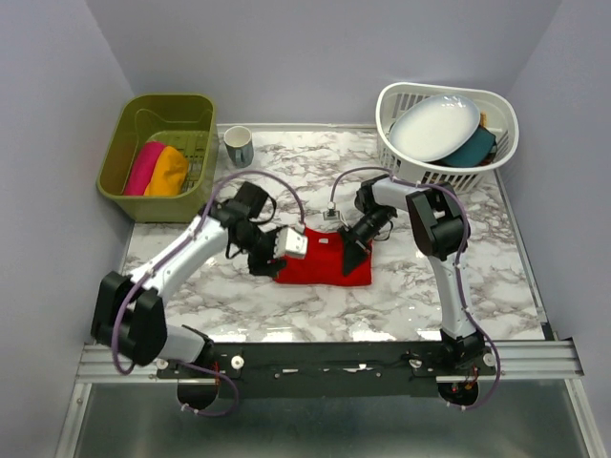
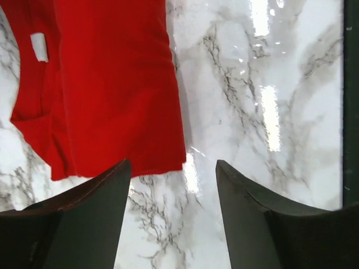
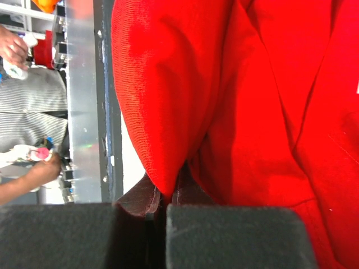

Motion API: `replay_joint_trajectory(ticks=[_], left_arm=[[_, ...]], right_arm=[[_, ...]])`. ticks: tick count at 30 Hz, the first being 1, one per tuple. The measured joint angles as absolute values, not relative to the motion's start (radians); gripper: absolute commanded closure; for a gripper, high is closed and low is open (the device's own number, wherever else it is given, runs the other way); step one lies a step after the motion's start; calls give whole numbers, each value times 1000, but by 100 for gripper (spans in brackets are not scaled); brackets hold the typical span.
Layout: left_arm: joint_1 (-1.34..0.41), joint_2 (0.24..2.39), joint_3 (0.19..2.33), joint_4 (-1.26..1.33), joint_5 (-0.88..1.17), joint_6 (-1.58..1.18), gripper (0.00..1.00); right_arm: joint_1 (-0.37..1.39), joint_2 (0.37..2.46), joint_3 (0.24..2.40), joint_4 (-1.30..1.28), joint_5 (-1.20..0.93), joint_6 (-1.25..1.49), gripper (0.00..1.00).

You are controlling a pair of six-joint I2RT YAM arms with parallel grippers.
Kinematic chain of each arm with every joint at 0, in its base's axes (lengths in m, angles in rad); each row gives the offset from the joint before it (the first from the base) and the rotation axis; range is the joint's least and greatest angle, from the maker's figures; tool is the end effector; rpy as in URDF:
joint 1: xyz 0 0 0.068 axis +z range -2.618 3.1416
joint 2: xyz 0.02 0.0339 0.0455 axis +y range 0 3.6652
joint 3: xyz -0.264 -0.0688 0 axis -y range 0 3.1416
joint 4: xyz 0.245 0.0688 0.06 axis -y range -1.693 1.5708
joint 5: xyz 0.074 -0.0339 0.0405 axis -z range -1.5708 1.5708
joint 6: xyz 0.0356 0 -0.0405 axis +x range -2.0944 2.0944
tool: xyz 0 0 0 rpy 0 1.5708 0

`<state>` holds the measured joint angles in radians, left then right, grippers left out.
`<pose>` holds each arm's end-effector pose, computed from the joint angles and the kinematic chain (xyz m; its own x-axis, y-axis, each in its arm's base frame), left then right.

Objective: Roll the t-shirts
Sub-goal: Roll the T-shirt to the center of the board.

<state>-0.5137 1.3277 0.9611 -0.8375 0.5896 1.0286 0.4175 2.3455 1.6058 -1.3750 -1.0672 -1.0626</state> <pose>0.2026 -0.1371 0.2412 0.0790 0.7729 -0.6296 0.9968 -0.0700 0.0393 0.3337 0.1821 0.1033 -0.5716 -0.7148 -0.4029 -0.5770 0.0010 0.8168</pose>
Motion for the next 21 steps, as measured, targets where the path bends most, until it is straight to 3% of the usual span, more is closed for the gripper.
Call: replay_joint_trajectory(ticks=[2, 7, 8, 15, 21], left_arm=[[-588, 1237, 822, -675, 522, 996, 17], [-715, 1142, 645, -344, 372, 934, 15], [-735, 1144, 634, -298, 352, 925, 7], [-818, 1219, 593, -81, 266, 883, 9], [-831, 1249, 572, -57, 228, 861, 13]], right_arm=[[417, 2354, 1614, -1382, -1067, -1054, 99], [417, 2378, 1641, -1403, -1068, -1032, 99], [417, 2381, 1644, -1405, -1067, -1028, 99], [417, 2400, 1663, -1418, -1067, -991, 99], [417, 2411, 1675, -1427, -1067, -968, 99]])
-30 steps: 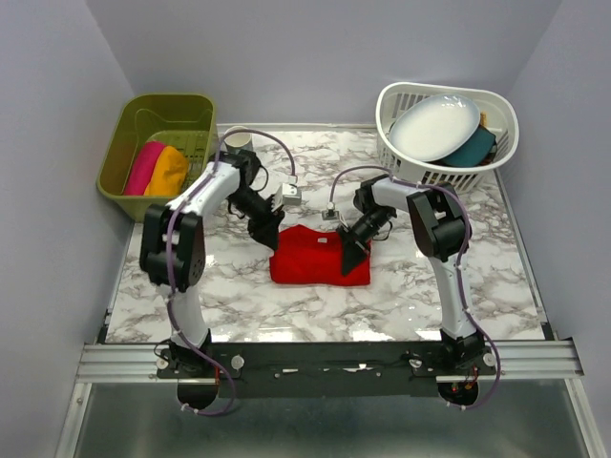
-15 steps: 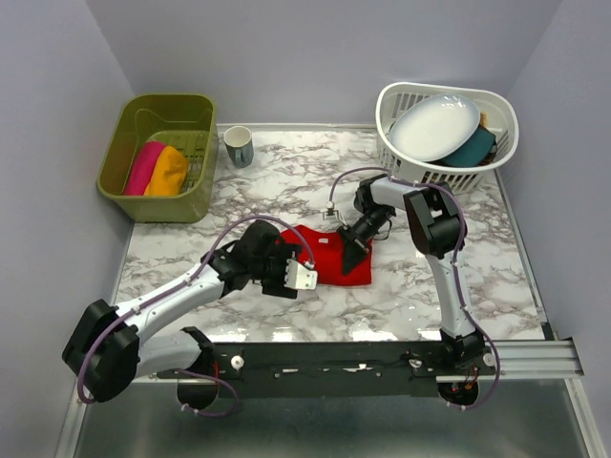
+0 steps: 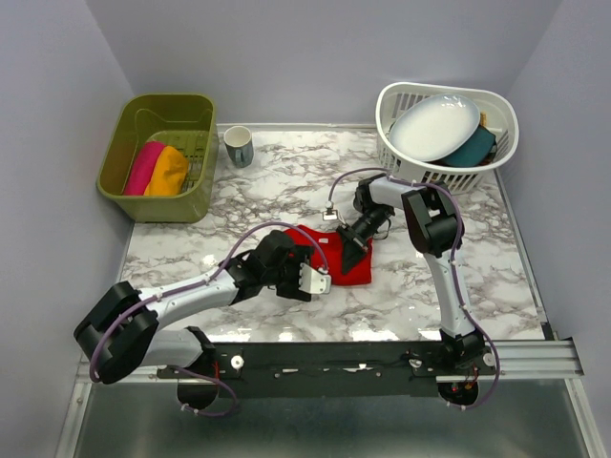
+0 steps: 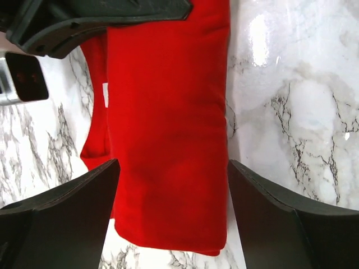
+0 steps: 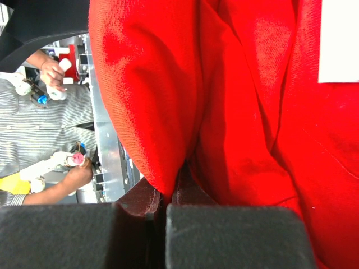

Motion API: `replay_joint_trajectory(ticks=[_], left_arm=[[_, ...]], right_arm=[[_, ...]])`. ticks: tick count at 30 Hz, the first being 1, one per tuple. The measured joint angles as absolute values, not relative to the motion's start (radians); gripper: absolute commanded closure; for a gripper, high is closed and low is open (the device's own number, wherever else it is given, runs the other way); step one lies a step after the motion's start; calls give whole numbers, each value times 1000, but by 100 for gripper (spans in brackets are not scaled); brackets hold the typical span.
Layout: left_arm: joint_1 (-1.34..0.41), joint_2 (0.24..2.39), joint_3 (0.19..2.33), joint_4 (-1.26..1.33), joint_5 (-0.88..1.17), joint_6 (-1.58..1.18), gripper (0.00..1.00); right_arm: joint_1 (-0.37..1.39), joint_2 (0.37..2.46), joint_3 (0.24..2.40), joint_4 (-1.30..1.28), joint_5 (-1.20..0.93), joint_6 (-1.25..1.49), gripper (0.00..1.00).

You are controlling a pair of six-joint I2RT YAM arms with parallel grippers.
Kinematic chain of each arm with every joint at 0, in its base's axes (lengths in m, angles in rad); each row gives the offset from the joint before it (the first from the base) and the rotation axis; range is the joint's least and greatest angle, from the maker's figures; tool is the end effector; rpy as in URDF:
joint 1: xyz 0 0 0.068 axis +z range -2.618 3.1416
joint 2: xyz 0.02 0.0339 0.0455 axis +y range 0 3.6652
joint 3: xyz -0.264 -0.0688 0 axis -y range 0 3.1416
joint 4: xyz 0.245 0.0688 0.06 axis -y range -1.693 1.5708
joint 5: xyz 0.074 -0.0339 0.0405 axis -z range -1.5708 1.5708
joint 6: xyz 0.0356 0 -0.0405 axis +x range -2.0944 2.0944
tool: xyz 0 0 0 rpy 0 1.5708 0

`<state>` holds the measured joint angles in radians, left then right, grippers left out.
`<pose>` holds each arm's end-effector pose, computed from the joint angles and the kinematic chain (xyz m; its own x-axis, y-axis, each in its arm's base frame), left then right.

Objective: Roll the t-shirts
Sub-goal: Roll the T-shirt to the center of the board.

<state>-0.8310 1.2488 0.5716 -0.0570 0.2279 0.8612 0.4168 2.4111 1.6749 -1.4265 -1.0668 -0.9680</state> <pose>0.1597 -0.1869 0.1844 0.3373 0.7266 -0.5985 0.8851 -0.0283 0.4646 0.3418 0.1854 0.0939 -0.6372 -0.7172 -0.2823 -0.4827 0.0857 0.8716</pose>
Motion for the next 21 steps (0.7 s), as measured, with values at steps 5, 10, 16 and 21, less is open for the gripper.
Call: replay_joint_trajectory(ticks=[5, 10, 16, 21], left_arm=[[-841, 1200, 550, -49, 221, 866, 19], [-849, 1212, 507, -36, 207, 888, 21], [-850, 1266, 487, -6, 184, 907, 22], [-853, 1338, 503, 70, 141, 913, 25]], right_arm=[[417, 2418, 1681, -1431, -1067, -957, 99], [417, 2423, 1684, -1434, -1067, -945, 99], [417, 2429, 1692, -1438, -1067, -932, 99], [417, 2432, 1694, -1438, -1067, -924, 99]])
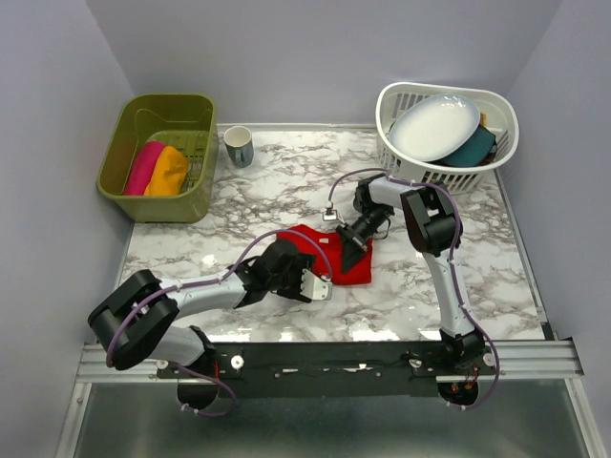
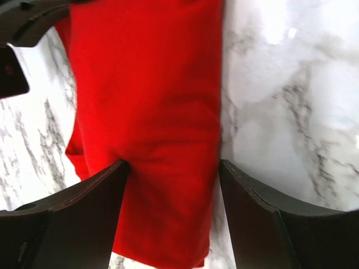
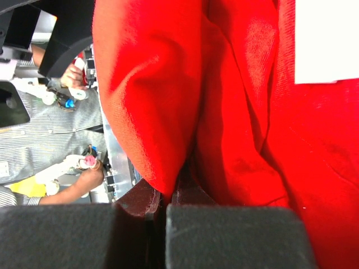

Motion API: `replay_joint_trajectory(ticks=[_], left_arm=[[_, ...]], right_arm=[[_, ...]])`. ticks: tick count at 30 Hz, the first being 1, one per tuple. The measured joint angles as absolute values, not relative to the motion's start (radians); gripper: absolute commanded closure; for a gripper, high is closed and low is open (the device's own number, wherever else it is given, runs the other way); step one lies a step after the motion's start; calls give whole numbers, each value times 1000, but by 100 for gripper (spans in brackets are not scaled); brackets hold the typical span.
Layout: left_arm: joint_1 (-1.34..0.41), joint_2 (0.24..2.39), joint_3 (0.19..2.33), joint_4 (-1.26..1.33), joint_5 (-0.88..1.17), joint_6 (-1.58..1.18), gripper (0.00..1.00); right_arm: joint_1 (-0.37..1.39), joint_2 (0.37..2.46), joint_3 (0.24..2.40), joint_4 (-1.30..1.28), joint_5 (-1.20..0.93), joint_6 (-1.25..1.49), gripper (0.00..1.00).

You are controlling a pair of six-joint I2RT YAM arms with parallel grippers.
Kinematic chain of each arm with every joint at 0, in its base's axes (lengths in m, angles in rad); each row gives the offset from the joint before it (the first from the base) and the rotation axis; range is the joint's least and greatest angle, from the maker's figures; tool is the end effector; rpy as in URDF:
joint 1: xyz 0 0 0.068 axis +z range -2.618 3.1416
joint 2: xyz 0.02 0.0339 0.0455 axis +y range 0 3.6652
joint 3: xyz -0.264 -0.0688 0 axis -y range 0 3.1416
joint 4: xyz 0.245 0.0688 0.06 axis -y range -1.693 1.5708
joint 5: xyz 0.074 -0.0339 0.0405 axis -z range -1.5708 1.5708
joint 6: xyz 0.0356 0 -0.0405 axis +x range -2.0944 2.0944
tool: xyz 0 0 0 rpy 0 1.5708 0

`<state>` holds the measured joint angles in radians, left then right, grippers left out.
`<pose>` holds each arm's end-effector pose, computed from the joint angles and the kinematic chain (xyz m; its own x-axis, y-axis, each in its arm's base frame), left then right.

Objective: Roll the t-shirts
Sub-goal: Roll the T-shirt to the center of the board.

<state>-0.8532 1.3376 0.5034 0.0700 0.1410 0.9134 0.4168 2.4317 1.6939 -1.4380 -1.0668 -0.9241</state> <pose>0.1586 -0.1893 0.1536 0.3652 0.7734 -0.5181 0.8567 -0.0615 0.5121 0.3440 0.1864 0.0902 -0.6606 -0.7140 -0.2321 -0.4436 0.1218 0.8879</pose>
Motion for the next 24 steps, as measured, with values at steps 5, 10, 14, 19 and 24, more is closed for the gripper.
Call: replay_joint_trajectory(ticks=[5, 10, 14, 19, 24], left_arm=[[-853, 1425, 558, 91, 111, 920, 62], [-846, 1475, 618, 18, 123, 944, 100], [-830, 1487, 662, -77, 166, 951, 100], [-775, 1543, 810, -299, 287, 972, 100], [-720, 1608, 952, -574, 437, 1024, 100]], right_arm=[[414, 2435, 1695, -1438, -1067, -917, 98], [410, 2435, 1695, -1438, -1068, -916, 84], [403, 2435, 1695, -1438, -1070, -914, 65], [378, 2384, 1657, -1436, -1095, -933, 0], [291, 2123, 1594, -1381, -1052, -923, 0]])
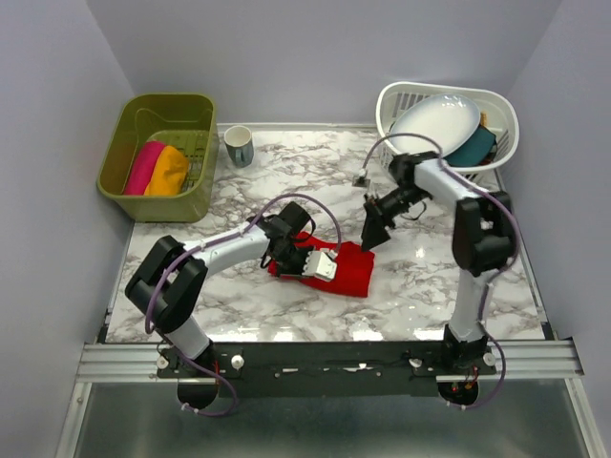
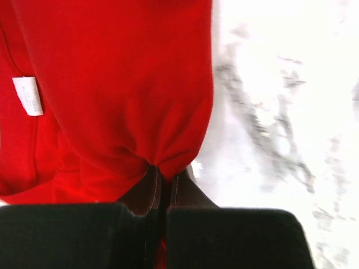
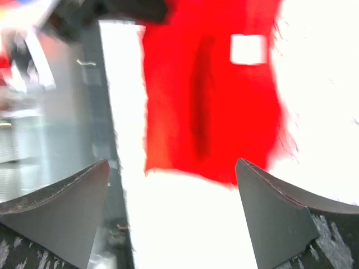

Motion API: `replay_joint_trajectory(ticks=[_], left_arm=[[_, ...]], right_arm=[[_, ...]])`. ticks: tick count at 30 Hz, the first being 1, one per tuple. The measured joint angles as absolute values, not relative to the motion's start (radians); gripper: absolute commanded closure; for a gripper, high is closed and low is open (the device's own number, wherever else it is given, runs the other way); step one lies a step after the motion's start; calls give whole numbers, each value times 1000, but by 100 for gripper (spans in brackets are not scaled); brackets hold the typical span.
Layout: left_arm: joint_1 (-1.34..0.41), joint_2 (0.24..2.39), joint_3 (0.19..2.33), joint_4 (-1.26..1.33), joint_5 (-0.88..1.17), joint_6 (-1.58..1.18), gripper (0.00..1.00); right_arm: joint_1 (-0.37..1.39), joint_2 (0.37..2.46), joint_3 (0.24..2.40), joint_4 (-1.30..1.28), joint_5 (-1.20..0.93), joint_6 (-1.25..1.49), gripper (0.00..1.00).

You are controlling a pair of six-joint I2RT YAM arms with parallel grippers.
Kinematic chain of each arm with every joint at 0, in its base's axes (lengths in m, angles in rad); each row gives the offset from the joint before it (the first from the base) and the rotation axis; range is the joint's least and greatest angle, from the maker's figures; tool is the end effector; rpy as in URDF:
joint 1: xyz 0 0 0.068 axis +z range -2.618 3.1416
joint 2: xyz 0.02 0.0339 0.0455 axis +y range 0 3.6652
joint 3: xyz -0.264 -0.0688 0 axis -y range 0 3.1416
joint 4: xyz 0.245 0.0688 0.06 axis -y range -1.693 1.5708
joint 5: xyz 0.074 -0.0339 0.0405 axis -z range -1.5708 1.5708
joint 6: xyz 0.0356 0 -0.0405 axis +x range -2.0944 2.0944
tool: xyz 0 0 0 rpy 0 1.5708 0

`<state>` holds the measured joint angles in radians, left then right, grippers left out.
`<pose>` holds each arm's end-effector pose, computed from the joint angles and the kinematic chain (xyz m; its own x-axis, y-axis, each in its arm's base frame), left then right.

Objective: Roll the t-shirts
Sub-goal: Roll the T-shirt to the center of the board.

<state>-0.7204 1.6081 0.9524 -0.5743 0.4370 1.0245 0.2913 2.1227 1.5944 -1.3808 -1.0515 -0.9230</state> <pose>0.2126 -0.2067 0.1753 0.2335 0.8251 -0.5145 0.9710 -0.2260 0.0784 0.3454 0.1358 0.1802 -0.6517 -0.6085 -0.4528 -0.6400 0.1207 0.7588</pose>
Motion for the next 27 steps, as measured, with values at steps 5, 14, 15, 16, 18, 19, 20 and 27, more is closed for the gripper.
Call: replay_joint_trajectory(ticks=[5, 14, 15, 16, 18, 19, 20, 27], left_arm=[[-675, 1690, 1071, -807, 574, 1048, 100], [-615, 1847, 1232, -1018, 744, 1024, 100], [-614, 1861, 1246, -1040, 759, 1022, 100], [-614, 1872, 1255, -1056, 772, 1019, 100], [-611, 1888, 1268, -1082, 789, 1013, 100], [-607, 1898, 1276, -1099, 800, 1012, 100], [-603, 1905, 1284, -1113, 809, 1010, 100], [-571, 1966, 1328, -1194, 867, 998, 100]], right_arm=[[224, 1467, 1140, -899, -879, -900, 0], [545, 1092, 656, -496, -690, -1023, 0], [565, 1093, 647, -484, -683, -1023, 0], [586, 1096, 643, -471, -677, -1022, 0], [611, 1112, 643, -431, -668, -1017, 0], [617, 1119, 643, -416, -664, -1013, 0], [624, 1131, 643, -398, -658, -1010, 0], [674, 1237, 642, -338, -633, -995, 0]])
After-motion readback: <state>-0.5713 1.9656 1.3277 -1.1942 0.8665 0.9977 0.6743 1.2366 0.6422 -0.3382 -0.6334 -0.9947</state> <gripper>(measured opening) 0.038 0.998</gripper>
